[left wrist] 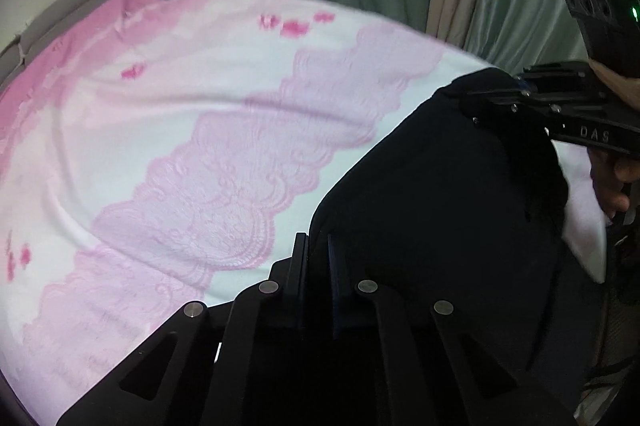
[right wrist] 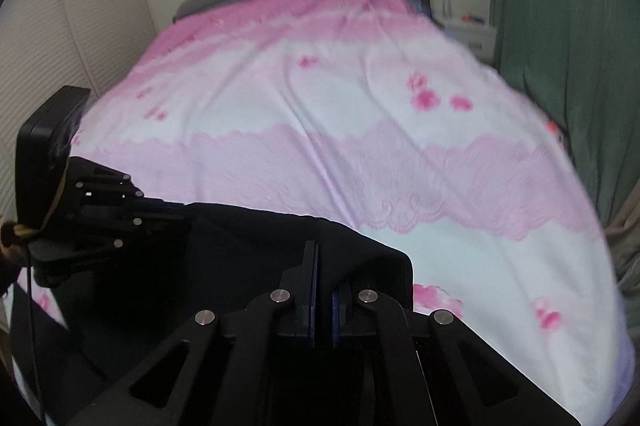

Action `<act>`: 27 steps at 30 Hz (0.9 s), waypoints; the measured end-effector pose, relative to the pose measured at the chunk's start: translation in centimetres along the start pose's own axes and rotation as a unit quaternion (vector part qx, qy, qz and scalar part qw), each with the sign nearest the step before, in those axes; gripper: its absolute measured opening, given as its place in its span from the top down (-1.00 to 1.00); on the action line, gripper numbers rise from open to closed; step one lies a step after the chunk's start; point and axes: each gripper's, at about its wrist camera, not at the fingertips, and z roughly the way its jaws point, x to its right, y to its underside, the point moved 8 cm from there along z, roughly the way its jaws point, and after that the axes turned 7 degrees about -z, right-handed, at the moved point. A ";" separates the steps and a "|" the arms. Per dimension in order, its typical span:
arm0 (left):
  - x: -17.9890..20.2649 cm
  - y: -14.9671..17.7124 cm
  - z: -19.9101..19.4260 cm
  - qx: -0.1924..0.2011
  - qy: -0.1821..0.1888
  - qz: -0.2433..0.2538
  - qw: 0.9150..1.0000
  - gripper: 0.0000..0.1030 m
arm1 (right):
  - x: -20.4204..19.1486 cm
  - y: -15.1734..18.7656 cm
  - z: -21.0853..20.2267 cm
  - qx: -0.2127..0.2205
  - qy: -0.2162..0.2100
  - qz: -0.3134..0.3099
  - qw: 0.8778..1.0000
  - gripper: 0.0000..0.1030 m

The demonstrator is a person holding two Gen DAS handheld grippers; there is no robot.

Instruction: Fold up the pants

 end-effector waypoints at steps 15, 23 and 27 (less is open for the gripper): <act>13.7 9.2 -17.6 0.078 -0.022 0.021 0.996 0.80 | -7.8 9.4 -19.5 0.032 -0.007 -0.038 0.999 0.92; 20.9 19.3 -16.6 0.103 -0.026 0.021 0.994 0.79 | -10.4 21.9 -20.3 -0.018 0.021 -0.007 1.000 0.90; 23.0 24.4 -13.4 0.097 -0.033 0.016 0.995 0.79 | -10.9 27.4 -18.6 -0.053 0.026 0.027 0.998 0.88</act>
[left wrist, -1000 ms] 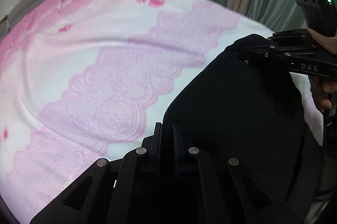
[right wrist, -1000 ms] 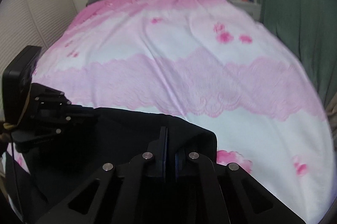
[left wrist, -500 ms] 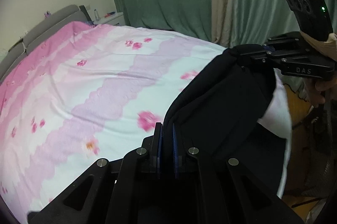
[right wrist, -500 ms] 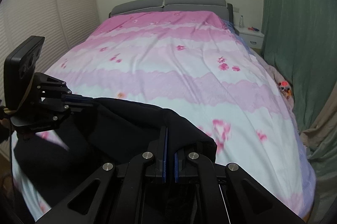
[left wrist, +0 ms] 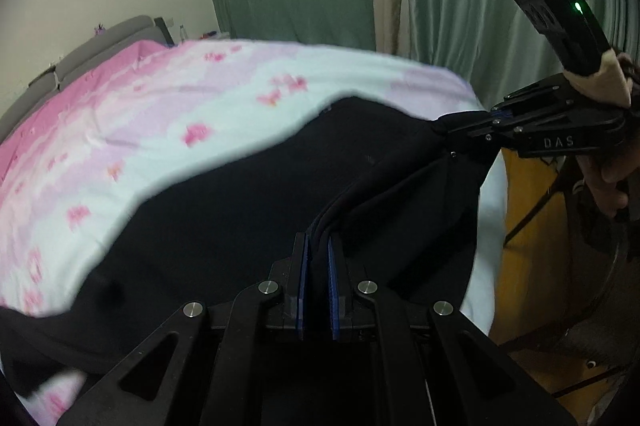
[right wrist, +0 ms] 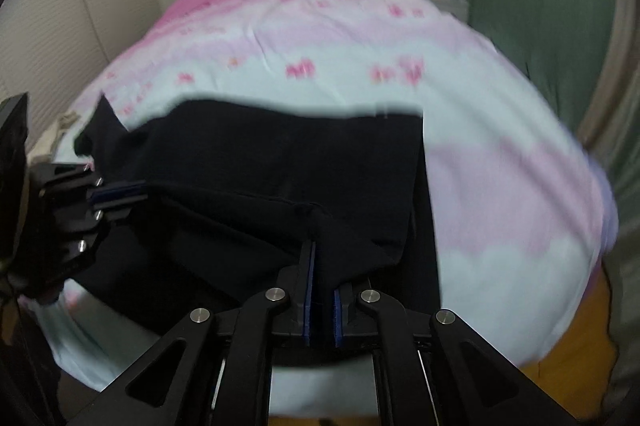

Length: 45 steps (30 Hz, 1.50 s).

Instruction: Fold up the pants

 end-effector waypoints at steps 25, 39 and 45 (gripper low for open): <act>0.3 5.1 -6.0 0.064 -0.031 -0.058 0.996 -0.10 | -2.1 8.1 -4.6 0.059 0.087 0.339 0.935 -0.56; -6.1 3.8 -3.9 0.047 -0.073 -0.134 0.987 -0.10 | -2.8 8.3 3.8 0.036 0.011 0.573 0.819 -0.16; -5.5 2.2 -3.5 0.056 -0.061 -0.139 0.987 -0.10 | -0.3 5.3 1.9 0.080 0.035 0.498 0.862 0.84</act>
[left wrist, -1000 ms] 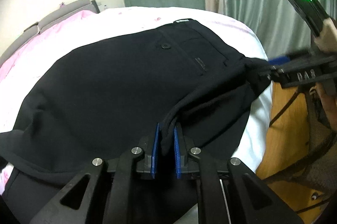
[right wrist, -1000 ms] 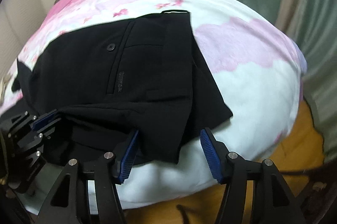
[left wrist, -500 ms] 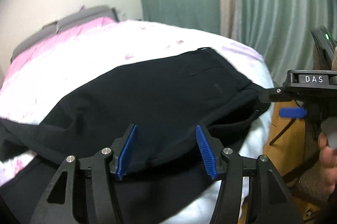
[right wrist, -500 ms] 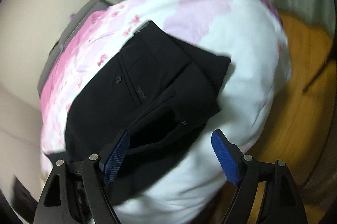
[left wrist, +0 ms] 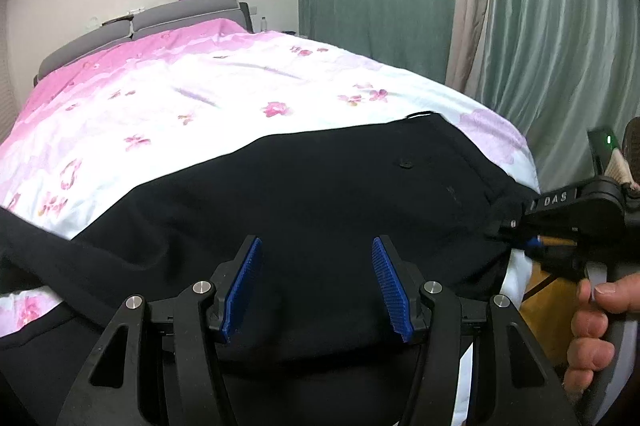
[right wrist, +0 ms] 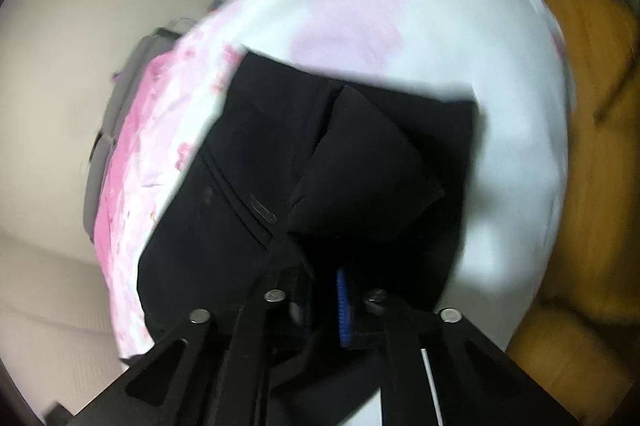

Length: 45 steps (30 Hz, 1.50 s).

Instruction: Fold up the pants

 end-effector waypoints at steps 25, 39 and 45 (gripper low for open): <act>-4.1 2.4 -2.5 0.012 -0.032 -0.018 0.999 -0.23 | 0.1 4.3 -4.9 0.048 0.061 -0.107 0.991 0.08; -20.8 1.0 -12.6 0.050 -0.121 -0.105 0.986 -0.31 | -26.0 13.6 -4.2 0.073 -0.070 -0.362 0.927 -0.06; -31.7 1.3 -16.8 0.069 -0.181 -0.148 0.970 -0.31 | -37.6 19.6 -1.2 0.078 -0.116 -0.510 0.849 -0.25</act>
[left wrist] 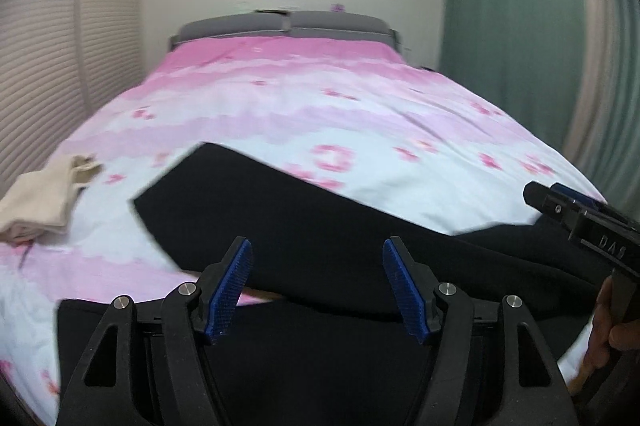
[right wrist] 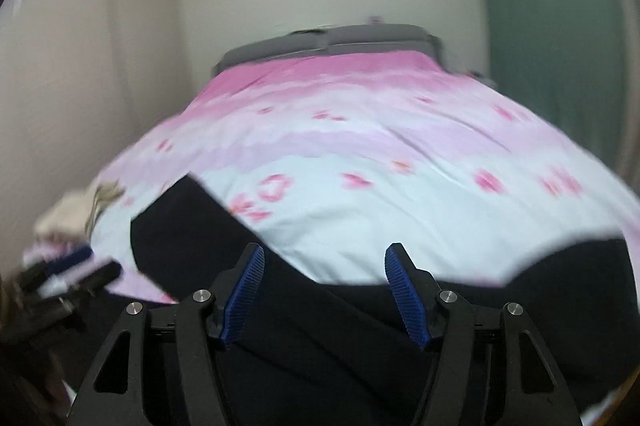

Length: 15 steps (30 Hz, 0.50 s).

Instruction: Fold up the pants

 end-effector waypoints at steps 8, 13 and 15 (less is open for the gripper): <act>-10.0 -2.3 3.4 -0.002 -0.045 -0.052 0.998 -0.35 | -7.8 -3.4 12.7 -0.092 -0.122 -0.119 0.981 -0.25; -12.9 -3.3 6.9 -0.009 -0.059 -0.066 0.996 -0.35 | -10.7 -3.2 18.9 -0.150 -0.181 -0.173 0.956 -0.25; -13.8 -3.5 8.1 -0.012 -0.063 -0.073 0.995 -0.35 | -11.8 -3.1 21.4 -0.167 -0.190 -0.190 0.949 -0.24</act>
